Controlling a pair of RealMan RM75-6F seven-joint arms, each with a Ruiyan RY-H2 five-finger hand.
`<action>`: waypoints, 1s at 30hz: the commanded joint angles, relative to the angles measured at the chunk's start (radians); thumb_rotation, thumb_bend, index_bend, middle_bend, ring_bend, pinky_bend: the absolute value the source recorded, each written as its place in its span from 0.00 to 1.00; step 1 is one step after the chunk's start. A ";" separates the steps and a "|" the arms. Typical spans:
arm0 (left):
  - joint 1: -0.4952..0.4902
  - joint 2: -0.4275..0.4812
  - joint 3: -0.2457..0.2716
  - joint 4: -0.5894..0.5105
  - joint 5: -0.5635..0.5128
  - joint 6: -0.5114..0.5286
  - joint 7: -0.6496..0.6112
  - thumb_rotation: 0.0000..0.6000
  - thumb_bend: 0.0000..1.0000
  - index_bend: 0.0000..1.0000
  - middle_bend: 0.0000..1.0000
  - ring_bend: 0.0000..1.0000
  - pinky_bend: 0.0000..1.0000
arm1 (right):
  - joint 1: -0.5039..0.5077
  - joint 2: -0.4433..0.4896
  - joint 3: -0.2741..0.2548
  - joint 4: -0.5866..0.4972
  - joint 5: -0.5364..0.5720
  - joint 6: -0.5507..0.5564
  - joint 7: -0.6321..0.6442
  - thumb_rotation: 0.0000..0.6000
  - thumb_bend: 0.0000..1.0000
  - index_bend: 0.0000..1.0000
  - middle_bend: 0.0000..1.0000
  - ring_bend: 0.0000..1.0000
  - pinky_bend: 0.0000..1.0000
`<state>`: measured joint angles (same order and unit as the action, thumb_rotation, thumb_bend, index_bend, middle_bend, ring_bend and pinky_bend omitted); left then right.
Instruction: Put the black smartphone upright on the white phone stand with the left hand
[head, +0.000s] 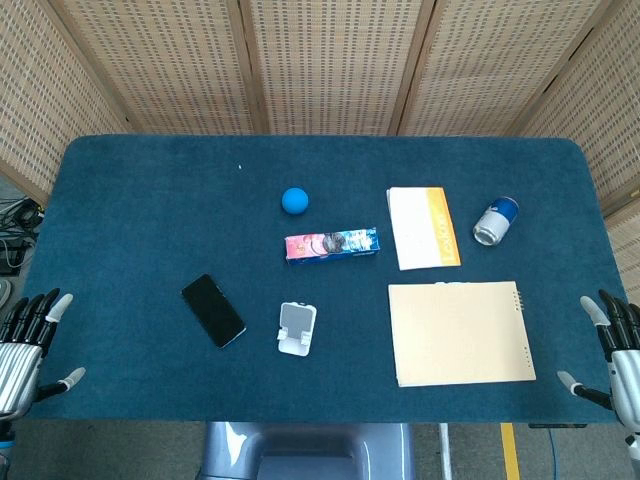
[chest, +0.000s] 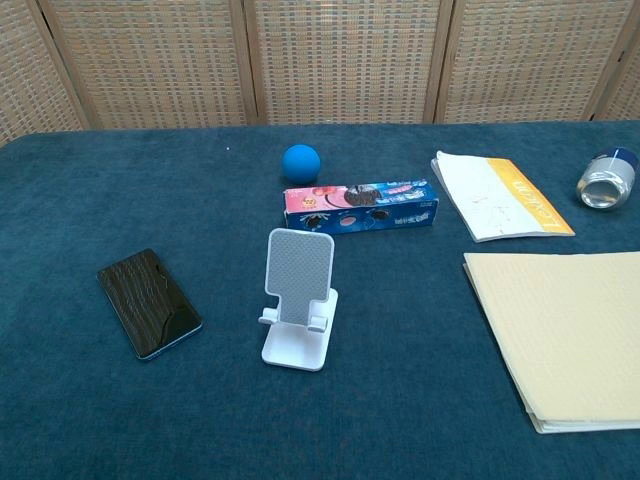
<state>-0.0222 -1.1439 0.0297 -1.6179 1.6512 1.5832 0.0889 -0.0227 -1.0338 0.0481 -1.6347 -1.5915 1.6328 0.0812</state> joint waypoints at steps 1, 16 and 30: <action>-0.001 -0.001 0.000 0.001 0.000 -0.002 0.001 1.00 0.00 0.00 0.00 0.00 0.00 | -0.001 0.001 -0.001 0.001 -0.001 0.000 0.003 1.00 0.00 0.09 0.00 0.00 0.00; -0.225 0.011 -0.038 -0.013 0.090 -0.261 0.007 1.00 0.00 0.00 0.00 0.00 0.00 | 0.009 -0.001 0.016 0.009 0.042 -0.028 0.007 1.00 0.00 0.09 0.00 0.00 0.00; -0.602 -0.197 -0.058 0.338 0.212 -0.604 -0.032 1.00 0.00 0.22 0.10 0.19 0.24 | 0.025 -0.016 0.038 0.023 0.107 -0.072 -0.020 1.00 0.00 0.09 0.00 0.00 0.00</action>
<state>-0.5831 -1.3061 -0.0370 -1.3210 1.8451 1.0189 0.0557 0.0005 -1.0479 0.0847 -1.6134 -1.4873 1.5631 0.0637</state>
